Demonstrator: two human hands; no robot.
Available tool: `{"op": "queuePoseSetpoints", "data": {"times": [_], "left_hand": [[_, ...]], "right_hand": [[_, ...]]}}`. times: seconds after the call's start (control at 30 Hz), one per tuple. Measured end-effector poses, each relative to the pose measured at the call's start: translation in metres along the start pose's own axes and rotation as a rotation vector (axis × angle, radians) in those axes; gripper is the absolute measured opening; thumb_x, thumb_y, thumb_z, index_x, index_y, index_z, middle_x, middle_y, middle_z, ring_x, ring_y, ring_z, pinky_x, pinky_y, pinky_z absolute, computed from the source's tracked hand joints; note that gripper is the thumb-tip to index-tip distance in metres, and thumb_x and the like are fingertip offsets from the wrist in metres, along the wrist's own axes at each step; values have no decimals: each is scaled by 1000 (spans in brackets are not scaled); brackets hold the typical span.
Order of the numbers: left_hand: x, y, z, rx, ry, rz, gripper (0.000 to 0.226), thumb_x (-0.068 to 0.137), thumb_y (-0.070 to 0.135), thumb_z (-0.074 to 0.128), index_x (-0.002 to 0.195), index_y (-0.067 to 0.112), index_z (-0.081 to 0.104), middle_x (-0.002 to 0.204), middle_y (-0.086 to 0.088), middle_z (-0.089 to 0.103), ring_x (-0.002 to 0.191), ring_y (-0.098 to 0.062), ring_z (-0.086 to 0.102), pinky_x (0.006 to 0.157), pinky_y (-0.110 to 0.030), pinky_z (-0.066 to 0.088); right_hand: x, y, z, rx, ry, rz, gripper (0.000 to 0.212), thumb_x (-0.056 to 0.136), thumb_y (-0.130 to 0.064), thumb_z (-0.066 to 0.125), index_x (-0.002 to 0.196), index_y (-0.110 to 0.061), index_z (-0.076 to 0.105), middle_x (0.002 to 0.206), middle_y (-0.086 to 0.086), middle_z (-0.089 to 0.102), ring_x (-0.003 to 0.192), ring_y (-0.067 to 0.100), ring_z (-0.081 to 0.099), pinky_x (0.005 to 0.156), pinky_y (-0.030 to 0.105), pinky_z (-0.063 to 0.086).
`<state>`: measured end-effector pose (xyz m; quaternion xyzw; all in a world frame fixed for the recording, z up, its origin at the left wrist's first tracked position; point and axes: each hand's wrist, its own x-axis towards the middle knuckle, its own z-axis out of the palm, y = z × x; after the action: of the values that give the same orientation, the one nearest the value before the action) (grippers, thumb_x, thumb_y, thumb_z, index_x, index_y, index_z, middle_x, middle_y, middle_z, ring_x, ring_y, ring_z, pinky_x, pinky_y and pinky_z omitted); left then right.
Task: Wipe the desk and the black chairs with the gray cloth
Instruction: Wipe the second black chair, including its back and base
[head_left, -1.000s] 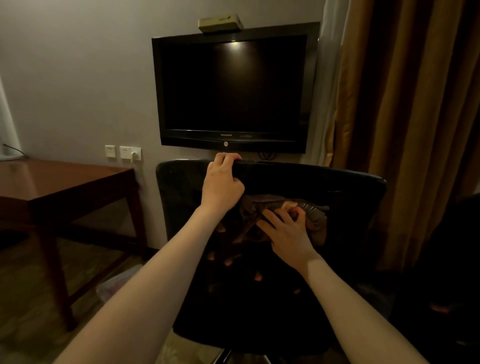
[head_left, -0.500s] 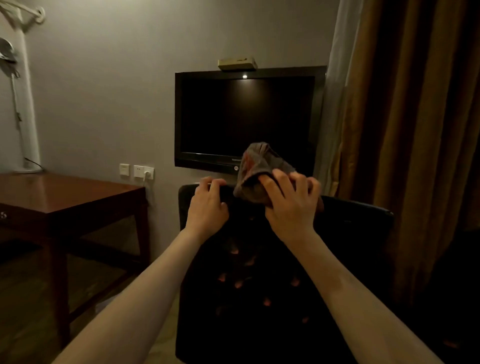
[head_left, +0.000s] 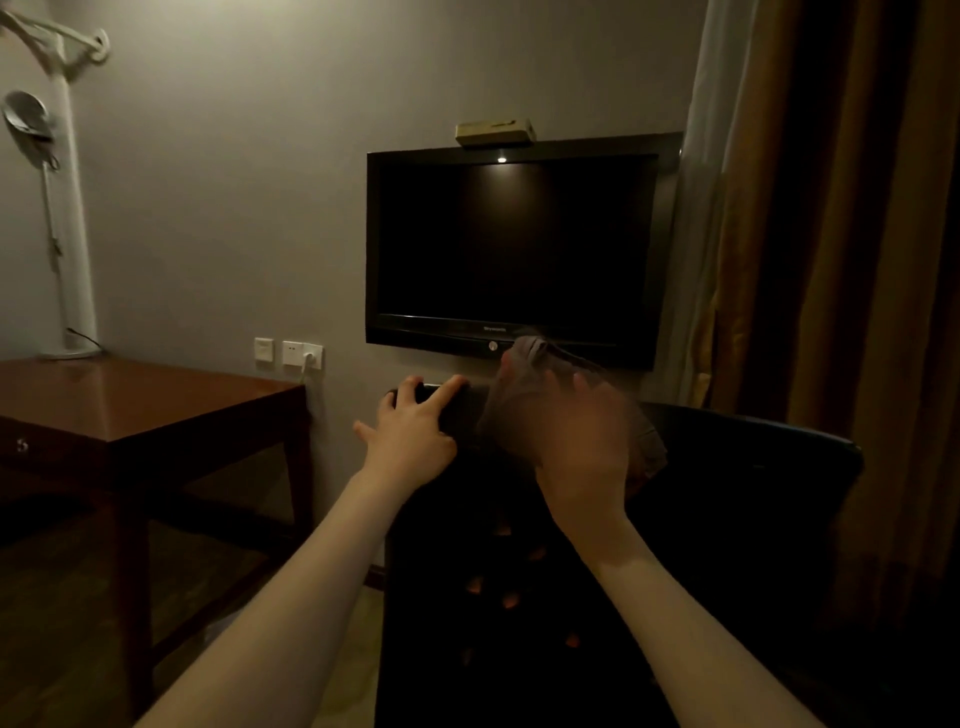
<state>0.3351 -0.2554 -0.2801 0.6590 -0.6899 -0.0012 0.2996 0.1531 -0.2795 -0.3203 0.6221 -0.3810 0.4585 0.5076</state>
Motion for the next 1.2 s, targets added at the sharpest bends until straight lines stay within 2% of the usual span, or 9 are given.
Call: {"op": "queuePoseSetpoints", "data": {"times": [0.4,0.6,0.67,0.73,0.83,0.93,1.0,1.07,1.2], "left_hand": [[-13,18,-7,-6,-48,-4,68,90,19,47,144,44,15,154,-6,6,139,-40,8,107,-63,12],[-10,19,-5,-7,-43,-2,70,89,18,47,144,45,13,154,-5,4,139,-42,4,107,-64,11],[-8,19,-2,6,-45,7,71,89,19,48,144,45,12,154,-5,3,139,-42,4,107,-64,12],[-7,17,-3,35,-27,19,72,88,19,49,144,46,12,153,-5,4,138,-42,6,107,-64,14],[-7,5,-8,61,-50,53,79,86,16,51,144,48,7,153,-2,8,136,-40,10,106,-63,16],[-6,-14,-13,-363,-24,18,91,83,-2,46,144,49,3,151,0,21,138,-32,18,107,-54,29],[-4,-24,-12,-741,57,-68,90,86,-8,45,147,41,3,152,-2,24,137,-26,27,90,-30,44],[-8,-31,-12,-886,19,-169,84,90,-7,45,149,31,-1,156,-4,14,138,-25,27,81,-18,42],[-12,-35,0,-942,-116,-202,74,93,-5,40,150,25,3,152,-8,23,102,-9,49,79,-21,43]], "right_hand": [[-31,7,0,5,-47,-91,28,85,-18,44,113,-19,49,131,10,57,122,34,52,102,57,34],[-87,-3,21,-18,-313,-500,25,69,-24,61,91,-24,74,112,5,69,103,30,66,104,57,19],[-112,-25,24,10,-521,-473,29,58,-30,68,86,-26,76,104,1,72,94,27,69,100,52,22],[-112,-43,23,71,-621,-431,30,62,-28,54,82,-29,75,96,-2,73,86,26,71,96,48,30],[-88,-43,11,182,-663,-370,47,39,-26,82,85,-30,74,94,-5,73,86,23,70,76,40,54],[-55,-37,-10,354,-398,-221,33,60,-24,62,93,-23,70,97,0,72,89,26,70,69,37,55],[-21,-33,-23,402,-180,-112,36,70,-17,45,103,-19,59,104,6,71,95,30,68,76,40,53],[14,-30,-30,371,-18,-48,35,74,-15,43,108,-17,49,108,10,69,103,34,65,83,44,50],[66,-29,-27,155,-87,69,37,77,-11,51,114,-15,51,114,11,66,110,36,59,88,49,46]]}}
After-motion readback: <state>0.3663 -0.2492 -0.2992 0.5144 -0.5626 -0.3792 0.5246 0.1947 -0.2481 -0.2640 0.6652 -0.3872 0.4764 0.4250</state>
